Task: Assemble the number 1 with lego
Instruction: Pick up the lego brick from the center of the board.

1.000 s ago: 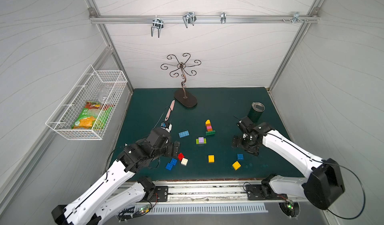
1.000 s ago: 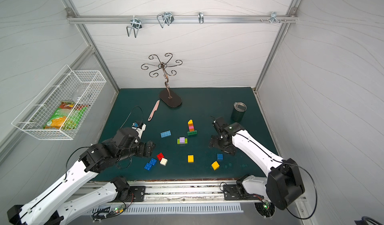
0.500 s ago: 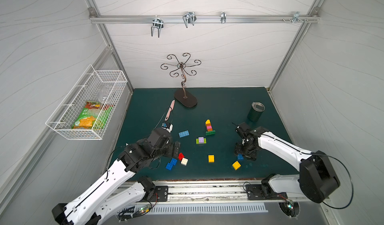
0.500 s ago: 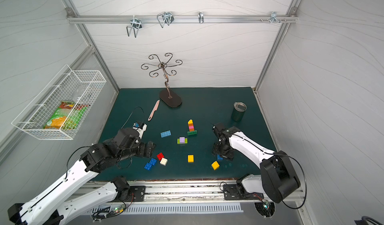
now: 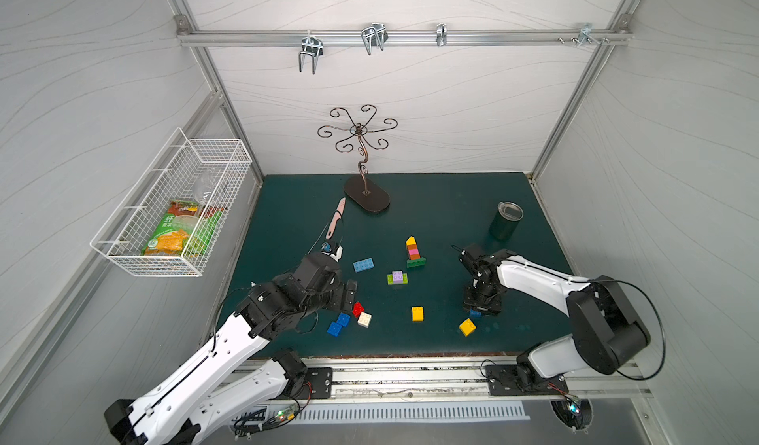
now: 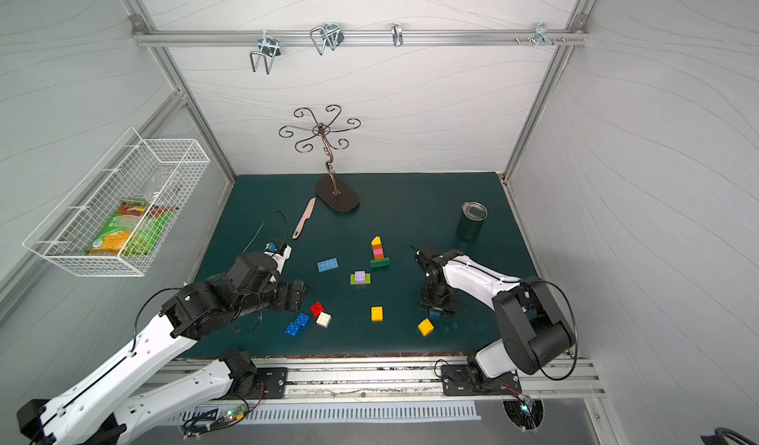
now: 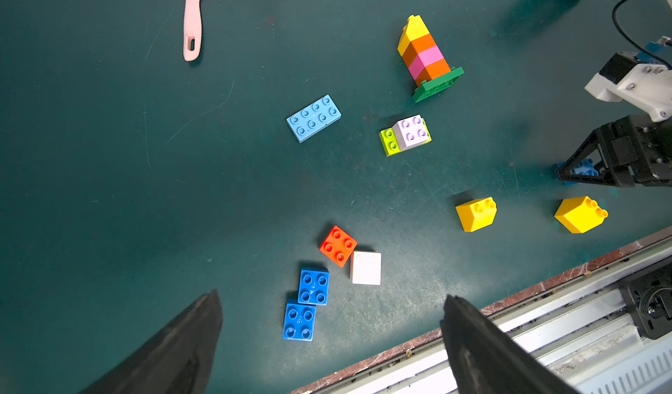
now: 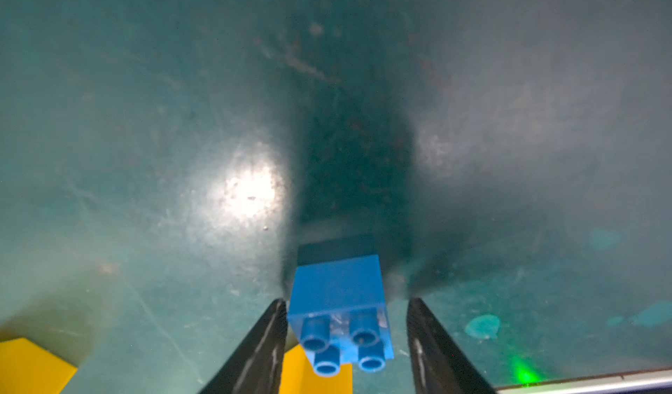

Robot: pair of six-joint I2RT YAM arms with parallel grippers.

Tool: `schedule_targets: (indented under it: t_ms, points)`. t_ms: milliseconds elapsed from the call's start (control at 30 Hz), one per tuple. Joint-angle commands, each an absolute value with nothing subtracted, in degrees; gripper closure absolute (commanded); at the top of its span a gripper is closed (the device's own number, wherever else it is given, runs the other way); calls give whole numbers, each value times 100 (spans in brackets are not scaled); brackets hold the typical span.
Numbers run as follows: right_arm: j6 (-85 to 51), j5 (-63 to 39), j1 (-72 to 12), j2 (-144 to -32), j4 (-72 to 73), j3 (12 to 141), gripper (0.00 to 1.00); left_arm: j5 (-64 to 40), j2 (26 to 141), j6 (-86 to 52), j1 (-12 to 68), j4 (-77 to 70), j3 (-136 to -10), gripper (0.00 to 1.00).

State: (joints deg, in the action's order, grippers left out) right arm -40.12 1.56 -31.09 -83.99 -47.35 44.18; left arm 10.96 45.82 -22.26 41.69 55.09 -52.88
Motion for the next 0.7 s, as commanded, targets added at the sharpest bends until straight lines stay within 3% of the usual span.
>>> schedule_targets:
  t_ms: [0, 233, 667]
  points:
    - [-3959, 237, -3076, -8405, -4716, 4412, 56, 1142, 4612, -2197, 4184, 5309, -5388, 1]
    - [-4015, 182, -3081, -8357, -4715, 4551, 70, 1111, 4700, -2189, 4184, 5309, -5396, 1]
    - [-4169, 156, -3663, -8828, -4966, 5856, 78, 1127, 4685, -2189, 4184, 5309, -5396, 1]
